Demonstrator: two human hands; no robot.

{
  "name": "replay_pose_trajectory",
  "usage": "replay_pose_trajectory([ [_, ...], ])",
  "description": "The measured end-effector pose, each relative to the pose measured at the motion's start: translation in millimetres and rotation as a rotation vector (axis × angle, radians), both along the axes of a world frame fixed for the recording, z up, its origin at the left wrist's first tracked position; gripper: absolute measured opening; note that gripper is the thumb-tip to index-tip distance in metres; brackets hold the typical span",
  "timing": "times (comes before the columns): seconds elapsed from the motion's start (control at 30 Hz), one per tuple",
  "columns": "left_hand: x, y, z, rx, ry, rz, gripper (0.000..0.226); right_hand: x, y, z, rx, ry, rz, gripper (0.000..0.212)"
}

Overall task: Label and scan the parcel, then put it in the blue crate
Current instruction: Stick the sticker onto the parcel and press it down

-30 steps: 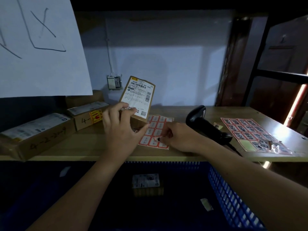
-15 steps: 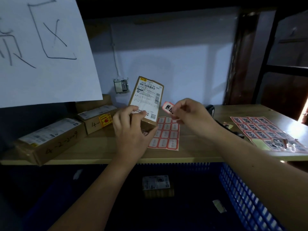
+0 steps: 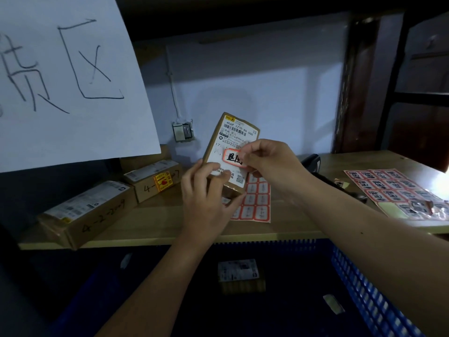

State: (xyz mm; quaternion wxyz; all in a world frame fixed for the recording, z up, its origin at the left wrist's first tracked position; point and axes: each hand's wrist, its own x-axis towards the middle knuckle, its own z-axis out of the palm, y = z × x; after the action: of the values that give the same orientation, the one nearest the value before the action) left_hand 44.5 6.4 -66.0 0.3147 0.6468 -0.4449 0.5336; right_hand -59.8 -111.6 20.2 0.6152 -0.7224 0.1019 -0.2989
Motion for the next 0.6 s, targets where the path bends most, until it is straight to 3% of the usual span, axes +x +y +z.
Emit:
replay_pose_trajectory([
  [0.3,0.9,-0.4,-0.9,-0.048,-0.02,-0.012,0.055,6.3,6.4,0.5,-0.078,-0.008,-0.04,0.012],
  [0.5,0.6,0.9,-0.8,-0.1,-0.043,-0.041,0.053,8.9,13.8,-1.2,-0.369,-0.038,-0.18,0.01],
  [0.6,0.0,1.1,-0.5,-0.115,-0.026,-0.043,0.054,9.5,16.2,-6.2,-0.398,0.01,-0.272,0.029],
])
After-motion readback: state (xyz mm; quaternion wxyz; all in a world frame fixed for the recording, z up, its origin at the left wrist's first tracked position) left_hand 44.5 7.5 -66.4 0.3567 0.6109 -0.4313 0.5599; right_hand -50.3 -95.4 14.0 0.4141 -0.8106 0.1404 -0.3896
